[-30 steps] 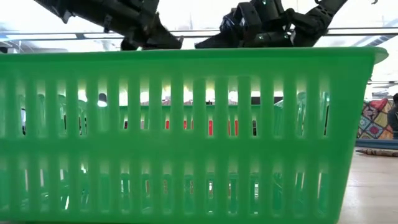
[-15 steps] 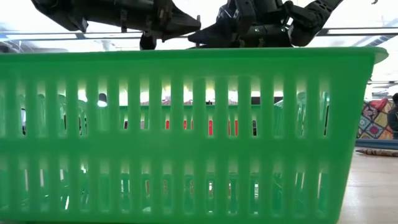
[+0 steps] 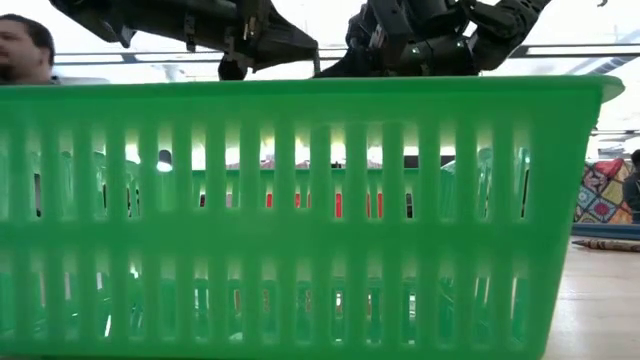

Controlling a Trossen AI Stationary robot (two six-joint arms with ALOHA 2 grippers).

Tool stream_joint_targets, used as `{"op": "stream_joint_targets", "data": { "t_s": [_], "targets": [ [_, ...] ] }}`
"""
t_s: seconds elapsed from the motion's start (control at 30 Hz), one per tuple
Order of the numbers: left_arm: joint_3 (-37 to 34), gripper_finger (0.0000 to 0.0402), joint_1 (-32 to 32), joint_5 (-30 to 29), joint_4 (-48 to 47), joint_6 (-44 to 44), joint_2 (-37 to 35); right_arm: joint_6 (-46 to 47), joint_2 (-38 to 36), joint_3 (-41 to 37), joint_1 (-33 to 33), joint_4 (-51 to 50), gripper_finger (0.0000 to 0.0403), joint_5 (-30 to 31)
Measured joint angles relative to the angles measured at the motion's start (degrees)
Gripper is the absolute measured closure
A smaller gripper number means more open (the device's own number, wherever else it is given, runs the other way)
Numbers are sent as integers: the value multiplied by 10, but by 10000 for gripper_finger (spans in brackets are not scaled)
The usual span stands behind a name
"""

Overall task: Sort crayons
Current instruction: Put the brown crayon into the green bin

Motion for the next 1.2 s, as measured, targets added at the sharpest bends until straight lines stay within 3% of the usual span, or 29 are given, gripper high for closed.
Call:
{"op": "stream_joint_targets", "data": {
  "t_s": [0.27,0.6,1.0,1.2],
  "targets": [
    [0,295,-18,41,-128,36,-85,17,1,0,63,-7,385,18],
    [0,290,-68,44,-139,68,-168,22,50,28,189,38,385,66],
    [0,302,-119,9,-127,-2,-110,77,174,117,276,29,374,107],
    [2,311,-169,-25,-115,-37,-76,102,212,186,299,-61,372,112]
  ]
}}
